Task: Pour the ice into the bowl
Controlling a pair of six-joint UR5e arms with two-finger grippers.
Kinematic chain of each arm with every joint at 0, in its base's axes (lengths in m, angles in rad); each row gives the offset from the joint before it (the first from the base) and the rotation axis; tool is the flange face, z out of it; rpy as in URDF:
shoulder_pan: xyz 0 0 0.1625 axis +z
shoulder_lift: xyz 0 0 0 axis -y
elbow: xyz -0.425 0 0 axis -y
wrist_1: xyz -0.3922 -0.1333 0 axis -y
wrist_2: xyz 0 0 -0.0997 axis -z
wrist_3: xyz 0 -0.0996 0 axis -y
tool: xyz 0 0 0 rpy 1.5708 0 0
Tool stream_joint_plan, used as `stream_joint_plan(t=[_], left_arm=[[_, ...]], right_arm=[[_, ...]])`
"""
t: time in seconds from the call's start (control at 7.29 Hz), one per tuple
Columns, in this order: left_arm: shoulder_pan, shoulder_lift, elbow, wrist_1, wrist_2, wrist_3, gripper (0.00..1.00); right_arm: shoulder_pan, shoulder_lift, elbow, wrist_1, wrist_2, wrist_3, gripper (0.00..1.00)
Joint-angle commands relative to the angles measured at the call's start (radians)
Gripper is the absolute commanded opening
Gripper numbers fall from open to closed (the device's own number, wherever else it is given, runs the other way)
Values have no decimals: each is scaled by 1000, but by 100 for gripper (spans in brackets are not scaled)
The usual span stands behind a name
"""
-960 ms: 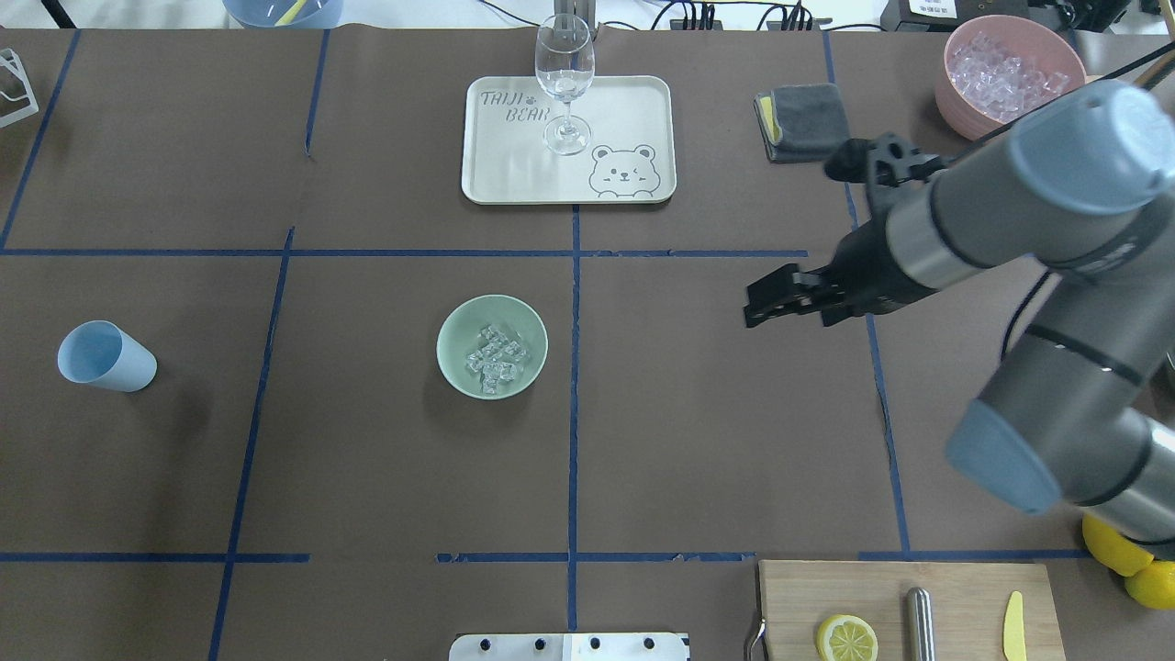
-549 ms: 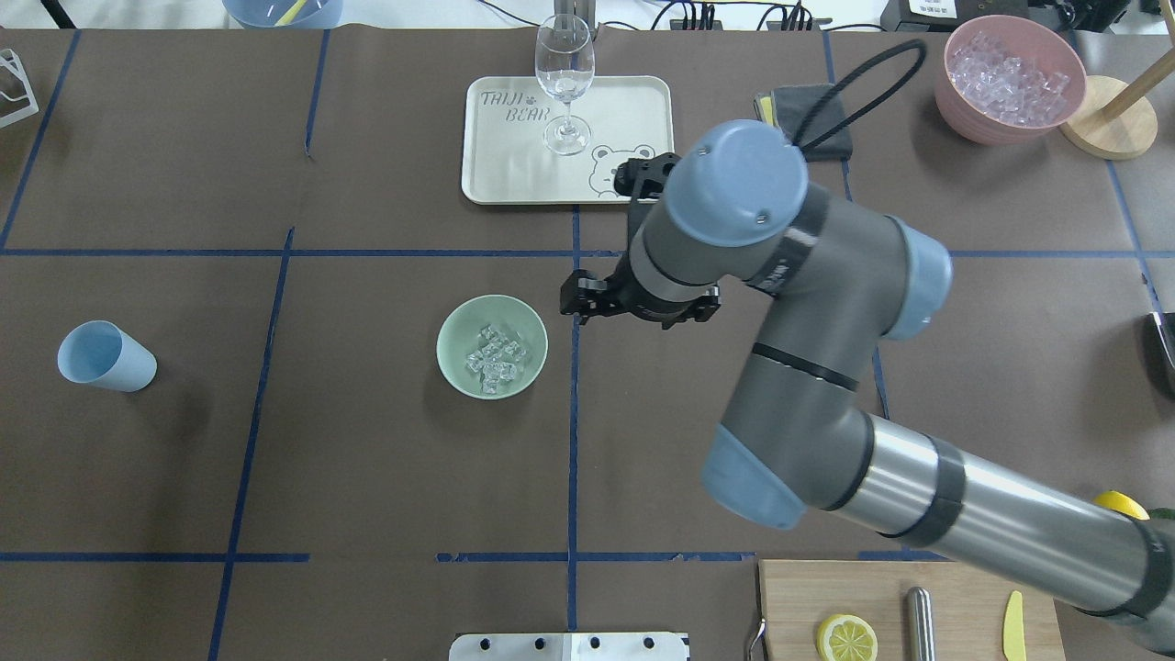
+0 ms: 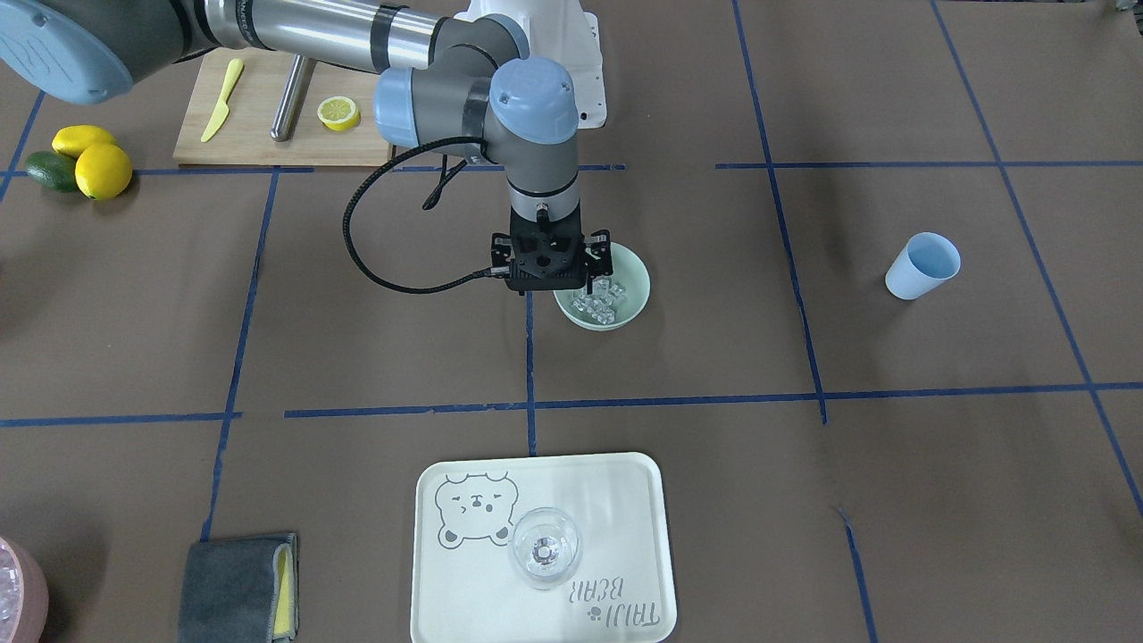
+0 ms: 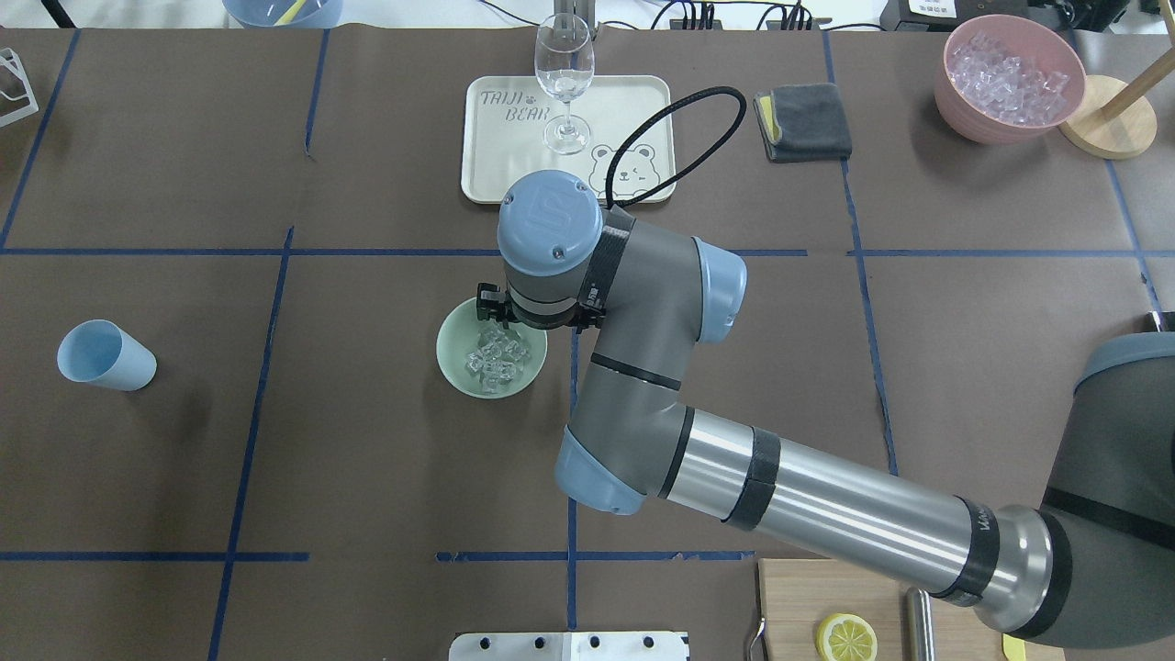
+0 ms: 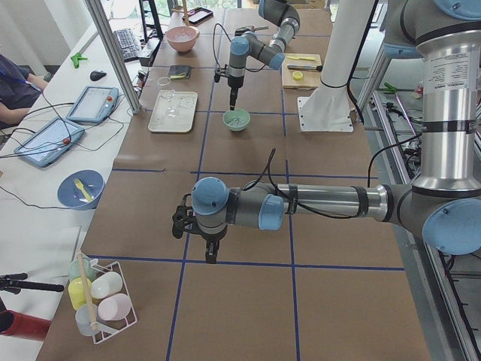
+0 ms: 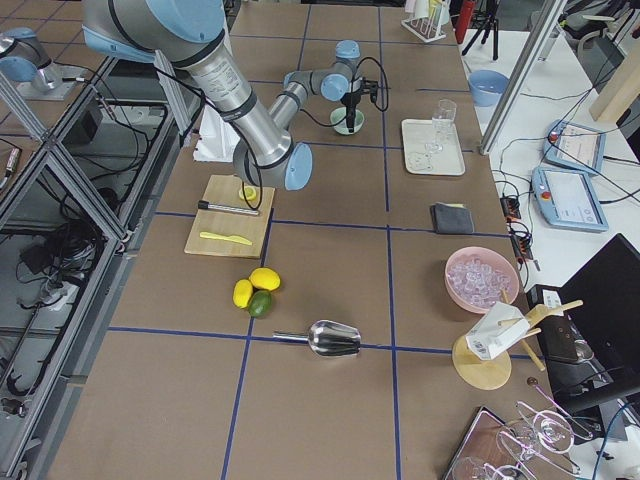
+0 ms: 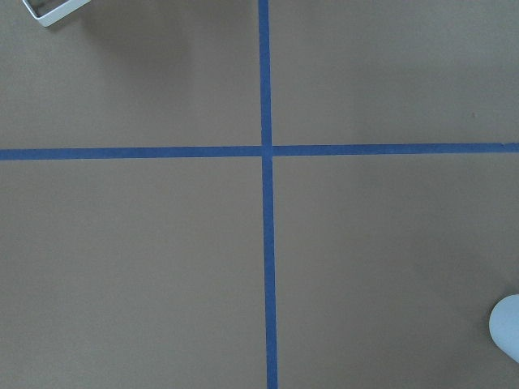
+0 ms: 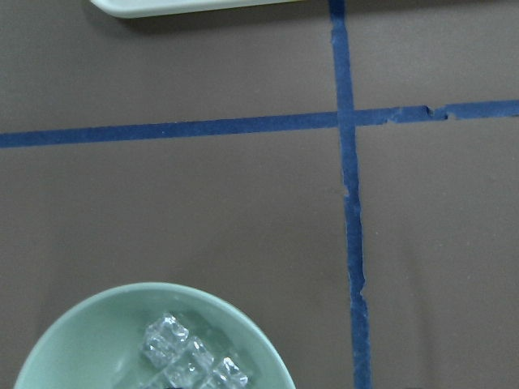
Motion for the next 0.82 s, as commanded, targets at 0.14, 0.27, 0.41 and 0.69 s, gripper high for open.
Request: stream_joint_plan(t=[0.14, 0.27, 0.41, 0.69], left_arm=[[0, 1, 0, 2, 0, 0, 100], [0, 1, -2, 2, 0, 0, 100], [0, 3, -2, 2, 0, 0, 100], [0, 3, 0, 2, 0, 0, 100]], right_arm=[[-12, 2, -27, 14, 2, 1, 28], [-12, -1, -27, 8, 20, -2, 11], [-12, -3, -24, 3, 43, -4, 0], [12, -9, 23, 5, 56, -15, 0]])
